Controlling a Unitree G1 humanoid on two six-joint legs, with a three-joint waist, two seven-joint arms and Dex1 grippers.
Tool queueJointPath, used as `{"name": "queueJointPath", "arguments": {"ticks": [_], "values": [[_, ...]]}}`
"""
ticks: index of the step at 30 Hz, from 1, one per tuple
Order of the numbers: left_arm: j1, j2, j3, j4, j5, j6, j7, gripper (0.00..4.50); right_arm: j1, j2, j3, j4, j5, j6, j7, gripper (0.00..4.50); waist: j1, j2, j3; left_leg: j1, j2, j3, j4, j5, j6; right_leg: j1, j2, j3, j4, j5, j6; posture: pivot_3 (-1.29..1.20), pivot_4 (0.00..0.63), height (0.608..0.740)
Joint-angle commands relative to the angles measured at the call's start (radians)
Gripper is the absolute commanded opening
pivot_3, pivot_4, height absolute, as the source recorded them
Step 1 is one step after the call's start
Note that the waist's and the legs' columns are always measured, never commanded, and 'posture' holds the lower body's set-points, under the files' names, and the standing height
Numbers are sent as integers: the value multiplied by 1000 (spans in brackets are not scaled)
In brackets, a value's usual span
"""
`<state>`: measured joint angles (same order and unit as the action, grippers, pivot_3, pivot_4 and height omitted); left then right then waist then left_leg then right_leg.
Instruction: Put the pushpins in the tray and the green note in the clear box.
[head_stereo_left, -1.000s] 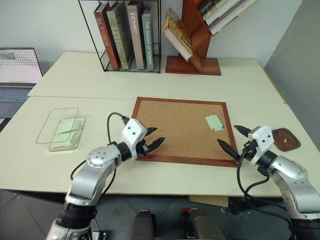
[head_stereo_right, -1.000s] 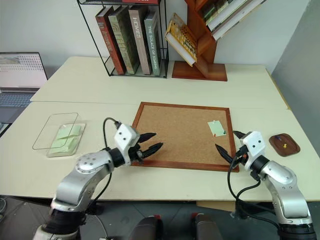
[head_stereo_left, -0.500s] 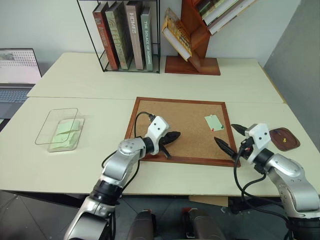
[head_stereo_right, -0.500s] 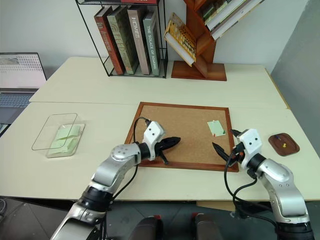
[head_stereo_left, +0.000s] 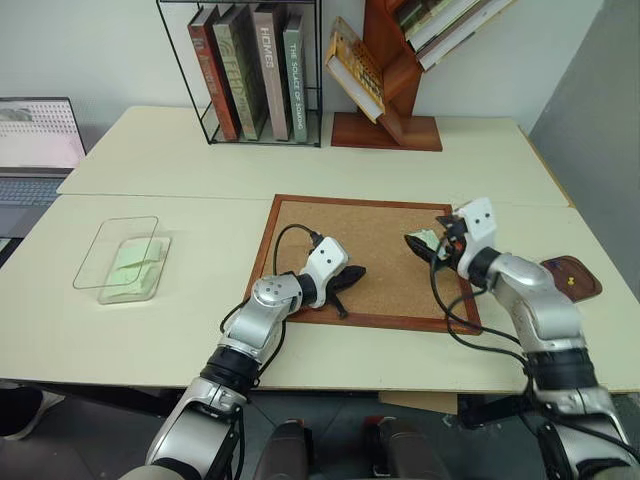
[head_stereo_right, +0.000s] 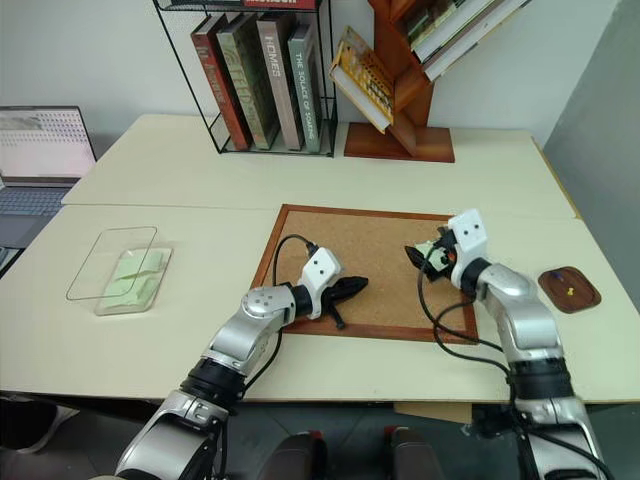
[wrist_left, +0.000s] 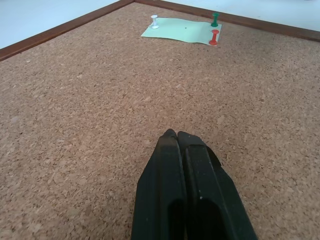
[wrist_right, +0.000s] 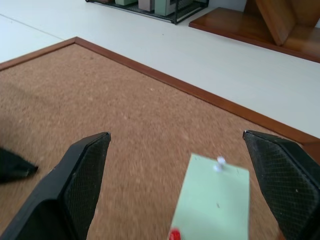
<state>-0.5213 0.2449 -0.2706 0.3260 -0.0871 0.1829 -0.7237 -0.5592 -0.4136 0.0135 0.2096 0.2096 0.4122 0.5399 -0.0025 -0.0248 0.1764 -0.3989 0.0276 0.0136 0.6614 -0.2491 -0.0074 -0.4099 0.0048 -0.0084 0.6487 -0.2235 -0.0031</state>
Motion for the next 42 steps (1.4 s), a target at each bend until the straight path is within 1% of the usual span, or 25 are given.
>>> {"name": "queueJointPath", "arguments": {"ticks": [1, 3, 6, 11, 12, 13, 14, 16, 19, 20, 22, 24, 25, 28, 42], "values": [[23, -9, 0, -6, 10, 7, 2, 34, -98, 13, 19, 192, -66, -89, -13, 4500, 1, 0, 0, -1, 0, 0, 0, 0, 0, 0, 0, 0, 0, 0, 0, 0, 150, 740], [25, -12, 1, -13, 12, 9, 5, 34, -130, 21, 18, 263, -82, -119, -21, 4500, 2, 1, 0, -1, 0, 0, -1, 0, 0, 0, 0, 1, -1, 0, 0, 0, 150, 740], [29, -15, 3, -21, 12, 12, 11, 0, -171, 34, 12, 363, -111, -162, -58, 3968, 1, 1, 0, -1, 0, 0, -1, 0, 0, 0, 0, 1, -1, 0, 0, 0, 150, 740], [36, -12, 5, -24, 14, 12, 15, 0, -199, 53, -7, 445, -118, -197, -89, 2817, -1, 1, 0, -1, 0, 0, 0, 0, 0, 0, -1, 2, 0, 0, 0, 0, 150, 740], [38, -12, 5, -25, 15, 12, 15, 0, -201, 55, -8, 451, -118, -199, -89, 2660, -1, 1, 0, -1, 0, 0, 0, 0, 0, 0, 0, 2, 0, 0, 0, 0, 150, 740], [40, -11, 5, -28, 16, 13, 15, 0, -201, 55, -9, 454, -118, -201, -87, 2494, -1, 2, 0, -1, 0, 0, 0, 0, 0, 0, 0, 2, 0, 0, 0, 0, 150, 740], [42, -11, 5, -30, 17, 14, 16, 0, -201, 55, -10, 457, -118, -202, -87, 2222, -1, 2, 0, -1, 0, 0, 0, 0, 0, 0, 0, 2, 0, 0, 0, 0, 150, 740], [43, -11, 4, -33, 18, 15, 17, 0, -203, 57, -14, 463, -119, -204, -92, 1899, -1, 2, -1, -1, 0, 0, 0, 0, 0, 0, 0, 2, 0, 0, 0, 0, 150, 740], [46, -12, 3, -37, 21, 16, 19, 0, -207, 58, -21, 473, -121, -204, -103, 1198, -2, 2, -1, 0, 0, 0, 0, 0, 0, 0, 0, 2, 0, 0, 0, 0, 150, 740], [47, -12, 3, -38, 22, 16, 19, 0, -209, 57, -21, 474, -121, -203, -105, 873, -2, 2, -1, 0, 0, 0, 0, 0, 0, 0, 0, 2, 0, 0, 0, 0, 150, 740], [48, -11, 3, -39, 25, 15, 19, 0, -212, 55, -22, 475, -123, -201, -110, 544, -2, 2, -1, 0, 0, 0, 0, 0, 0, 0, 0, 2, 0, 0, 0, 0, 150, 740], [50, -10, 3, -39, 26, 15, 18, 0, -213, 54, -23, 470, -123, -196, -112, 121, -3, 2, -1, 0, 1, 0, 0, 0, 0, 0, 0, 2, 0, 0, 0, 0, 150, 740], [50, -10, 3, -39, 27, 15, 19, 0, -212, 53, -24, 465, -122, -192, -111, 58, -3, 2, -1, -1, 1, 0, 0, 0, 0, 0, 0, 2, 0, 0, 0, 0, 150, 740], [51, -12, 2, -39, 29, 18, 20, 0, -207, 54, -28, 439, -113, -183, -104, 58, -3, 2, -1, 0, 0, 0, 0, 0, 0, 0, 0, 3, 0, 0, 0, 0, 150, 740], [36, -23, -1, -8, 38, 15, 21, 0, -137, 59, -78, 180, -50, -75, -101, 58, -2, 2, -1, 0, 0, 0, 0, 0, 0, 0, 0, 2, 1, 0, 0, 0, 150, 740]]}}
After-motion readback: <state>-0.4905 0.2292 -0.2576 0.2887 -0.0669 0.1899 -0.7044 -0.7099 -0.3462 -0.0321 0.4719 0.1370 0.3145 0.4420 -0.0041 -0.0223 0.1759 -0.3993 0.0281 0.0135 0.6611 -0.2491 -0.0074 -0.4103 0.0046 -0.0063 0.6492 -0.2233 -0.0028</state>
